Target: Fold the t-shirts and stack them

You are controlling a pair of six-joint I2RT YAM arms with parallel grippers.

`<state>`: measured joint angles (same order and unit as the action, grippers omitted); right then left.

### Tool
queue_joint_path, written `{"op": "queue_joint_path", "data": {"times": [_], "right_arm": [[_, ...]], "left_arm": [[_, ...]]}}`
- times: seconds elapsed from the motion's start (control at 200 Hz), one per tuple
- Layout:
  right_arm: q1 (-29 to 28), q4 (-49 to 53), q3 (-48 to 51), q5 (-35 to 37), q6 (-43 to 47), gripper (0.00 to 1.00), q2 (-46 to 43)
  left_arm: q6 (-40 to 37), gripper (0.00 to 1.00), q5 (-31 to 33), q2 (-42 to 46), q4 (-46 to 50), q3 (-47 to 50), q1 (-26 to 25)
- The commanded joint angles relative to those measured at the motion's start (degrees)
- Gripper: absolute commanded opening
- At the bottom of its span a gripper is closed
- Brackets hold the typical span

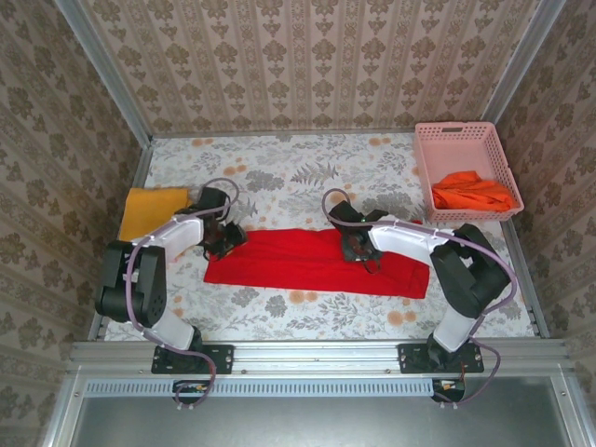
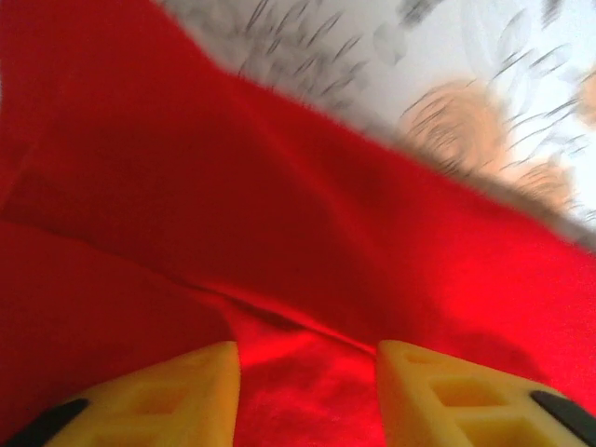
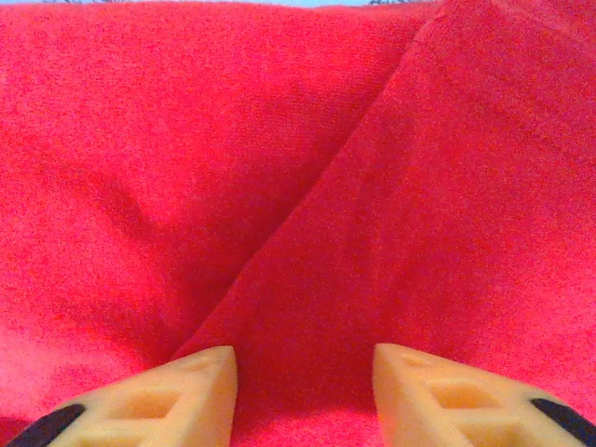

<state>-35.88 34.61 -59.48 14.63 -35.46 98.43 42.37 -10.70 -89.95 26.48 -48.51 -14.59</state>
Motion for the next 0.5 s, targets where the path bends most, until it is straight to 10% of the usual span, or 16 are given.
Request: {"op": "queue_joint_path", "data": {"times": [0.0, 0.265, 0.495], "right_arm": [[0.02, 0.03, -2.05, -1.94, -1.6, 0.42, 0.26], [-3.61, 1.19, -2.53, 1.87, -3.34, 0.57, -3.16], [-4.13, -1.73, -1.44, -1.57, -4.84, 0.5, 0.91]], "left_arm": [[0.75, 0.36, 0.62, 1.41, 0.6, 3.24, -0.09], [3.06, 0.34, -0.05, 5.58, -0.15, 7.77, -0.26], [3.02, 0.34, 0.39, 6.3, -0.24, 7.51, -0.26]]}}
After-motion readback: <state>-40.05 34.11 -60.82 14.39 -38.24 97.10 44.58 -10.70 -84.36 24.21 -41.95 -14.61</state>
